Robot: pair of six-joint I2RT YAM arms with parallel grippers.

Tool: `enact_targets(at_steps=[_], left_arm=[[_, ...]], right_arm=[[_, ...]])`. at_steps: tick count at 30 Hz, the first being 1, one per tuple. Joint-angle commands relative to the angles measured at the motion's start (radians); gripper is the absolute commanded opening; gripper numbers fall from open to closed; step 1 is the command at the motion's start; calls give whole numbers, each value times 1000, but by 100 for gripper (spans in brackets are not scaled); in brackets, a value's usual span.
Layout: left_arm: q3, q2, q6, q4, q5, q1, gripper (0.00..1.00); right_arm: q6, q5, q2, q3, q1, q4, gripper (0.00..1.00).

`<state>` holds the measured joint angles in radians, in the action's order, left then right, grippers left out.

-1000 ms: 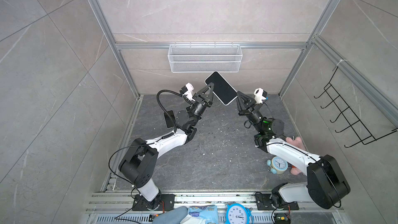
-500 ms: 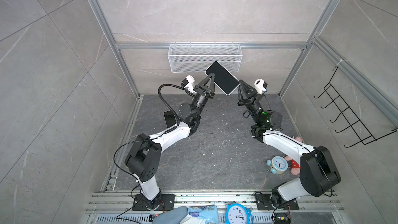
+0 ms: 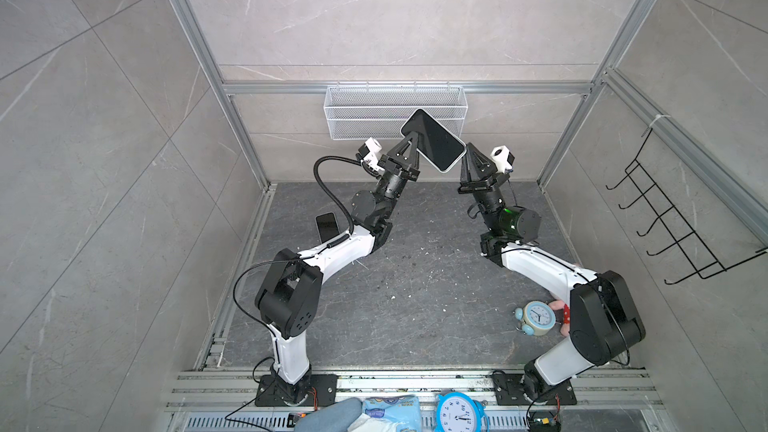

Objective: Take the phone out of the phone case

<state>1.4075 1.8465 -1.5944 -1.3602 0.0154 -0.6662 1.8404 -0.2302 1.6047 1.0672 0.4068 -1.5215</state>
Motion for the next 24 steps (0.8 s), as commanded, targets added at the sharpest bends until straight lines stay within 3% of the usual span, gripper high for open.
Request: enact_targets(at_steps=[1,11,12,16,18,24], left_arm=[[71,-13,-8,-56,144,-42,0],[65,-20,-7,-55,144,-38,0],[56,-23,-10,-55,139,-35,0],[12,-50,0,-56,127,-24,0],[9,-57,2,-55,129,-23,0],[-5,-61,-2,-54,123,-21,0]], right_arm=[[23,-60,49,4,17,53,0],[5,-84,69,-1,11,55,0],[-6,-88,58,-20,5,55,4],[-44,-94,-30,-137,-54,56,45],[-56,-103,-70,-177,-83,59,57],[-86,-132,-149,-243,-135,60,65]])
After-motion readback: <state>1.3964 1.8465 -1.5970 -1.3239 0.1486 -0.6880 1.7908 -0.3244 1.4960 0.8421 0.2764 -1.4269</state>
